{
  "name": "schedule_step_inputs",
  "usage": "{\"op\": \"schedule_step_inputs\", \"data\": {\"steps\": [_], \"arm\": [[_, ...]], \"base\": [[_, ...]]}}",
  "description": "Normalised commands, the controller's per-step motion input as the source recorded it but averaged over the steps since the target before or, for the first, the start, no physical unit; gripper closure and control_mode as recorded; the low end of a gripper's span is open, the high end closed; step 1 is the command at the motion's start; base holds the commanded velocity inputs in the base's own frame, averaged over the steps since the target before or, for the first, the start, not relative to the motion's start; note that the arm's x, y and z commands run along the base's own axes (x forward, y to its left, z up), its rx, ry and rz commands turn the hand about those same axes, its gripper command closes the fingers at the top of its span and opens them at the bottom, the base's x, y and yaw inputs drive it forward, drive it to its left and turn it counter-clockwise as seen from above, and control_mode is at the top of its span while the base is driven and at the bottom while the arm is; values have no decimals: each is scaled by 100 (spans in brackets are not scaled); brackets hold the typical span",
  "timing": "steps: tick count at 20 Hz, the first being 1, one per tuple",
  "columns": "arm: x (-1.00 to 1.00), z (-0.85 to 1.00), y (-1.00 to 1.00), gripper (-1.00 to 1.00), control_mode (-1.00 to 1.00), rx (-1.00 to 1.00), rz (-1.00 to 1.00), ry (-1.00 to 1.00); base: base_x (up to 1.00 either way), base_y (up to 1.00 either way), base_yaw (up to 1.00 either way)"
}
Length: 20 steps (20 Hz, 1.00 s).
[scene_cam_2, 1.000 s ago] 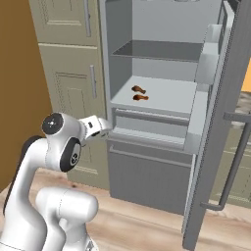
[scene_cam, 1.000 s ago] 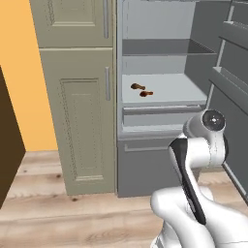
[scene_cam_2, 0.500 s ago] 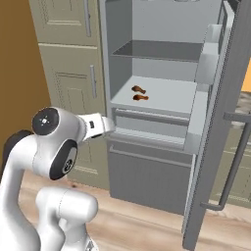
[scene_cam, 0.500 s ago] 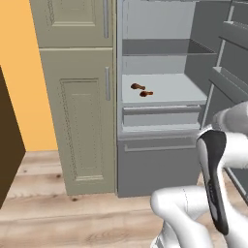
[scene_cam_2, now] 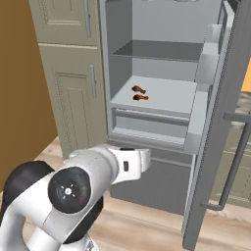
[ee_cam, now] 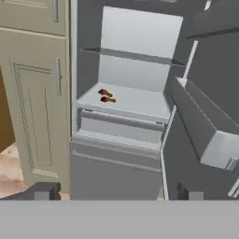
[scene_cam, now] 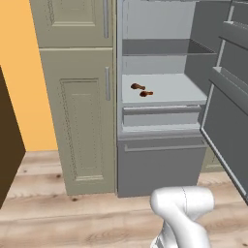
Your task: Place the chicken drumstick on the counter behind the older chicken drumstick on the same shelf of the fridge to maintain FIFO order. Close the fridge door when finished.
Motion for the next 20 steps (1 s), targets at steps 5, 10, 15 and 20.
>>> {"op": "schedule_step_inputs", "data": {"steps": [5, 10, 15, 20], "arm": [[-49, 0, -95, -100, -100, 20, -9, -30], [2, -3, -100, -100, -100, 26, -2, -23], [8, -23, -98, -100, -100, 30, 0, -32], [44, -50, -90, -100, -100, 35, 1, -24]], "base": [[0, 0, 0], [0, 0, 0], [0, 0, 0], [0, 0, 0]]}}
